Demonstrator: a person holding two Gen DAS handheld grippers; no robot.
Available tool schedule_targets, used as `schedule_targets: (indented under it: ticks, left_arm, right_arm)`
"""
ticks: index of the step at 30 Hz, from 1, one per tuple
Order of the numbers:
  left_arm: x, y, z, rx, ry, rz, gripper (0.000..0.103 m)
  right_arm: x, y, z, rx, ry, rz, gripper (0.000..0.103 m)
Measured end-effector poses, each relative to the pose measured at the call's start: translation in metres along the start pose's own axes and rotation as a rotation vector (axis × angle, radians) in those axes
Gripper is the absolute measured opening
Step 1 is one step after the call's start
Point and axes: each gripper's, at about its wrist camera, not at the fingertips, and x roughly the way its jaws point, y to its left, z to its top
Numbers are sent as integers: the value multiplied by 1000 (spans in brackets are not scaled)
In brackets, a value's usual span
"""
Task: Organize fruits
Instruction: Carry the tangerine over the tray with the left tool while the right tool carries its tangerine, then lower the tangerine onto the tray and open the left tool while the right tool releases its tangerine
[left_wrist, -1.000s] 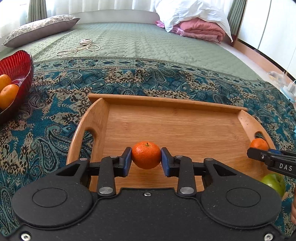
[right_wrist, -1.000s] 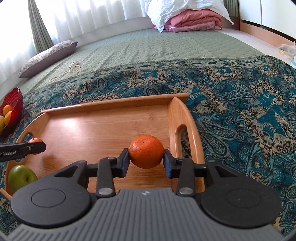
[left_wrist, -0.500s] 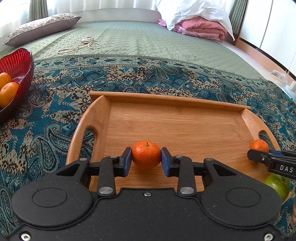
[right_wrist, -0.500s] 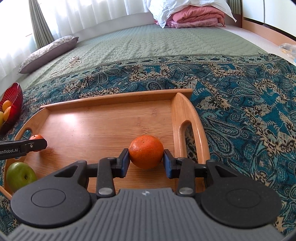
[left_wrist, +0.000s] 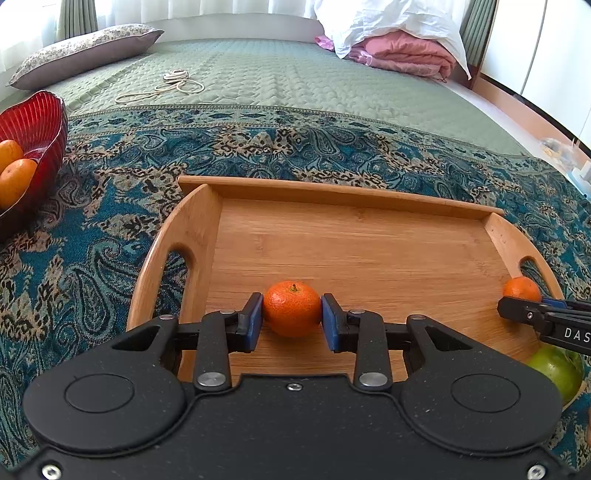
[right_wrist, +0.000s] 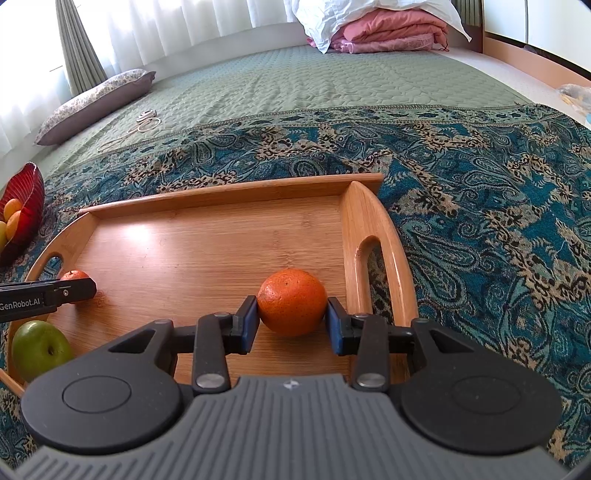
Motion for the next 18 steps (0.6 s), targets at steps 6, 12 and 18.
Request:
schedule_targets:
  ticks: [6, 12, 18]
  left_arm:
    - [-1, 0, 0, -2, 0, -1, 32]
    - [-6, -2, -2, 33, -23, 14, 43]
    - [-18, 0, -5, 28, -51, 21, 57]
  right_arm:
    - [-1, 0, 0, -4, 1, -1, 44]
    - [-3, 1, -3, -7, -2, -6, 62]
    - [-13, 5, -8, -49, -29, -20, 74]
